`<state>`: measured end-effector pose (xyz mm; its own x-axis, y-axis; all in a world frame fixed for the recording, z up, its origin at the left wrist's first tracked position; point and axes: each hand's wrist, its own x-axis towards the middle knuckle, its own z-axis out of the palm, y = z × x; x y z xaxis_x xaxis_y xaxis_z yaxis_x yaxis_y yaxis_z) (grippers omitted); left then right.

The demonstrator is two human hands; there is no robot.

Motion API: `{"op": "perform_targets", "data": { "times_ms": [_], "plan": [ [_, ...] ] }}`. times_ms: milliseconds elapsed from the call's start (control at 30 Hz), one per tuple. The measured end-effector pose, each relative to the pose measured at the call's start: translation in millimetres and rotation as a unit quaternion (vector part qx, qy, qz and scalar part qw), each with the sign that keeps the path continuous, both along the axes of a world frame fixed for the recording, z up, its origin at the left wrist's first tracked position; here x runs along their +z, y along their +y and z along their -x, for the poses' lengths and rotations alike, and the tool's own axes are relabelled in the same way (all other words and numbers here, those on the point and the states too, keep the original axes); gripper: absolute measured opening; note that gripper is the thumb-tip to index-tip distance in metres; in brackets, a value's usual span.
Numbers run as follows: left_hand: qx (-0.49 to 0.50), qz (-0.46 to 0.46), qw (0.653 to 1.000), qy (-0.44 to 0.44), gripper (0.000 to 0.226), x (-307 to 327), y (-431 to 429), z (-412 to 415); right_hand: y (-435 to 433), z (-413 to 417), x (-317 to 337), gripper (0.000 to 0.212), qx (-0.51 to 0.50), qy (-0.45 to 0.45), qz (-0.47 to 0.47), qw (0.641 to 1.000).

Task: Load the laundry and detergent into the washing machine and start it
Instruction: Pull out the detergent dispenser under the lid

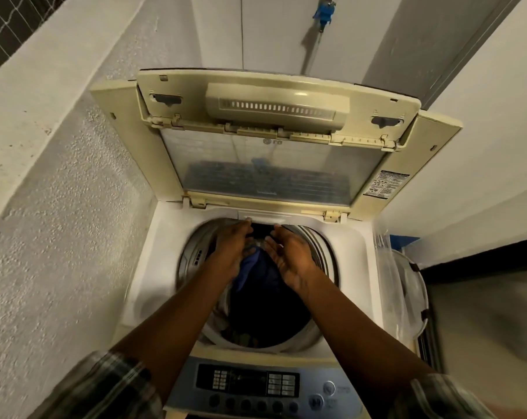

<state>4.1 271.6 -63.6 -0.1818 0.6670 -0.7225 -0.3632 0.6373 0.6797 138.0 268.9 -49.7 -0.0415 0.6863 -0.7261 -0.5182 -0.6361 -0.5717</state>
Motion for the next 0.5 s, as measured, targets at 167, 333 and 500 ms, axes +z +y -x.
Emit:
{"op": "perform_targets", "data": {
  "times_ms": [167,333,500],
  "plan": [
    [0.035,0.025,0.998,-0.056,0.033,-12,17,-11,16,8,-16,0.017,-0.055,0.026,0.042,0.997],
    [0.069,0.020,0.994,-0.077,0.039,-15,21,-14,25,4,-20,0.017,-0.087,0.050,0.040,0.994],
    [0.105,0.009,0.990,-0.094,0.031,-21,21,-20,26,1,-28,0.016,-0.114,0.068,0.043,0.990]
  ]
}}
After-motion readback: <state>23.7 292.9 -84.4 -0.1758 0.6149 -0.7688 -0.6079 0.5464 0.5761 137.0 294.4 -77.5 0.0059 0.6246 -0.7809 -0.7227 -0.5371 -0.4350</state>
